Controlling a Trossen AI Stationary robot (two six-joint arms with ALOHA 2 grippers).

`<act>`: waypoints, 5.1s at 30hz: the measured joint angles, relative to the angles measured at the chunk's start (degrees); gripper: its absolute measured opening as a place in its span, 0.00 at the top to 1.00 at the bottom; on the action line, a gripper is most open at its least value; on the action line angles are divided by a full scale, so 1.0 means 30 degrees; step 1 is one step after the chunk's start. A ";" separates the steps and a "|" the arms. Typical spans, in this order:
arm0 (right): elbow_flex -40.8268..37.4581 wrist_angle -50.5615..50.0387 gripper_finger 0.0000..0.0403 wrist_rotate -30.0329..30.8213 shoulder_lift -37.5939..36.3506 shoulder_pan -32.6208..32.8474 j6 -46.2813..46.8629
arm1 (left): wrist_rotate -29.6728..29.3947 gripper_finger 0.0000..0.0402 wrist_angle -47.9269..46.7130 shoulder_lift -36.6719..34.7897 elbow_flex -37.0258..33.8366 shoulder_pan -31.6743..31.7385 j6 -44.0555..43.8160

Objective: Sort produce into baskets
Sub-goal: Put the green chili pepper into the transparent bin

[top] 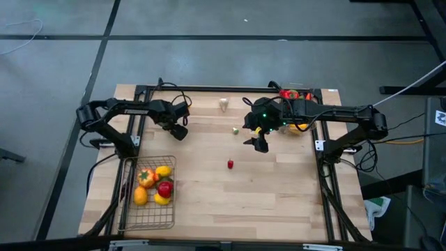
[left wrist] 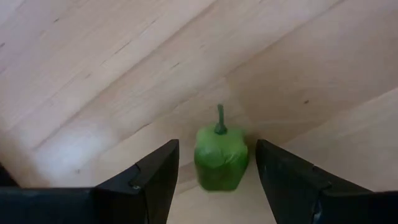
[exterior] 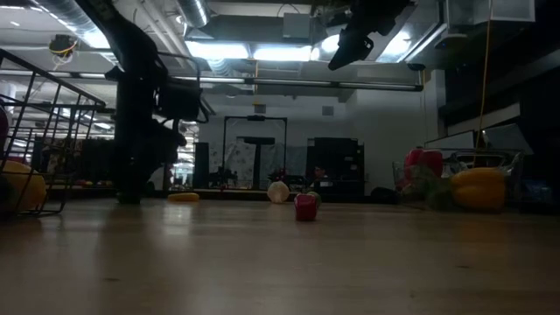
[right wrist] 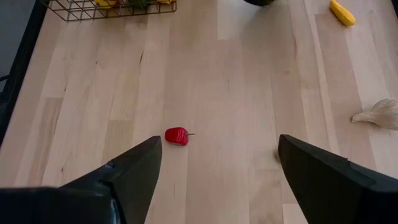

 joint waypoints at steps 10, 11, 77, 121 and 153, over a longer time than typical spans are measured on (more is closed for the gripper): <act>0.0000 -0.0006 0.21 0.0000 0.0000 0.0000 -0.0006 | 0.0248 0.55 0.0185 0.0345 0.0051 -0.0007 0.0437; 0.0000 -0.0006 0.21 0.0000 0.0000 0.0000 -0.0006 | 0.0348 0.57 0.0193 0.0345 0.0051 0.0000 0.0441; 0.0000 0.7030 0.21 0.1559 0.1726 0.5331 -0.5554 | 1.3634 0.72 2.1056 0.0381 0.1770 -0.9273 0.1732; -0.0007 0.7528 0.55 0.2594 0.4181 0.6018 -0.4836 | 1.3595 0.72 1.9436 0.0381 0.1773 -1.0324 0.3225; -0.0007 0.7688 0.57 0.2135 0.4670 0.6018 -0.4843 | 1.3595 0.72 1.9426 0.0381 0.1770 -1.0324 0.2943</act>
